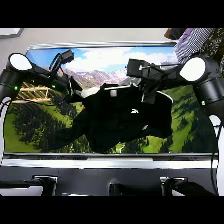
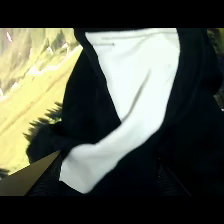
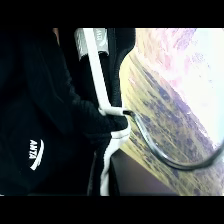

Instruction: Fold the clothes and pants, and hang the long-sleeved shirts on hangers.

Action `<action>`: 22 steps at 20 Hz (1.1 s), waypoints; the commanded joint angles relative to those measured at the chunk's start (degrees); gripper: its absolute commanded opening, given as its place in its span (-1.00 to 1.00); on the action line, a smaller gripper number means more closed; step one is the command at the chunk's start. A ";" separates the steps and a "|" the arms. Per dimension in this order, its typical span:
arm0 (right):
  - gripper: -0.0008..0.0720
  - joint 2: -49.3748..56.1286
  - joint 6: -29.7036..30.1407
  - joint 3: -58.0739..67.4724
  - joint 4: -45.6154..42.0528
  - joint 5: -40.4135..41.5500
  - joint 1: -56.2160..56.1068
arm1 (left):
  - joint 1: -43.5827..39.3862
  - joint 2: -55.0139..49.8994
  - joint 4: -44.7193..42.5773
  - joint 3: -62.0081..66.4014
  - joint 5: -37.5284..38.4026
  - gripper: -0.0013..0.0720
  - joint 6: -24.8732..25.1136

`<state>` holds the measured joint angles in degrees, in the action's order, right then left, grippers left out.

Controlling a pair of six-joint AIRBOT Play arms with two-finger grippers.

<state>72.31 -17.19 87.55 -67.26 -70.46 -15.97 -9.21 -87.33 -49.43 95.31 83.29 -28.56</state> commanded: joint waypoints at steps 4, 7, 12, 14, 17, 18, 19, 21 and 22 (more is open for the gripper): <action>-0.87 0.00 0.11 0.04 1.75 -0.09 -0.04 | 0.07 -0.52 0.13 -0.24 -5.70 0.66 5.70; -0.87 0.00 0.11 0.04 1.77 -0.04 -0.04 | 0.04 -1.44 0.17 -0.28 -4.68 0.66 6.32; -0.87 0.00 0.11 0.04 2.08 -0.02 -0.04 | -0.74 -2.91 0.26 -0.31 -1.90 0.65 6.32; -0.87 0.00 0.11 0.04 2.21 -0.02 -0.04 | -2.08 -3.48 0.46 -0.31 -1.73 0.30 6.32; -0.86 0.00 0.11 0.04 2.19 -0.02 -0.04 | -4.04 -3.91 0.42 -0.31 -1.68 -0.82 6.91; -0.86 0.00 0.11 0.04 2.14 -0.02 -0.04 | -4.28 -3.87 0.42 -0.28 -1.68 -0.85 7.63; -0.86 0.00 0.11 0.04 2.10 -0.02 -0.04 | -4.37 -3.82 0.37 -0.20 -1.64 -0.85 7.58; -0.86 -0.02 0.09 0.04 1.31 -0.02 0.11 | -3.56 -3.26 0.28 -0.20 -1.66 -0.86 7.58; -0.85 -0.13 0.07 0.04 0.44 -0.02 0.13 | -3.08 -2.78 0.33 -0.17 -1.68 -0.86 7.54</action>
<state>72.29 -17.19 87.57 -65.76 -70.39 -15.90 -12.69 -90.70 -49.60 95.02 81.69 -21.30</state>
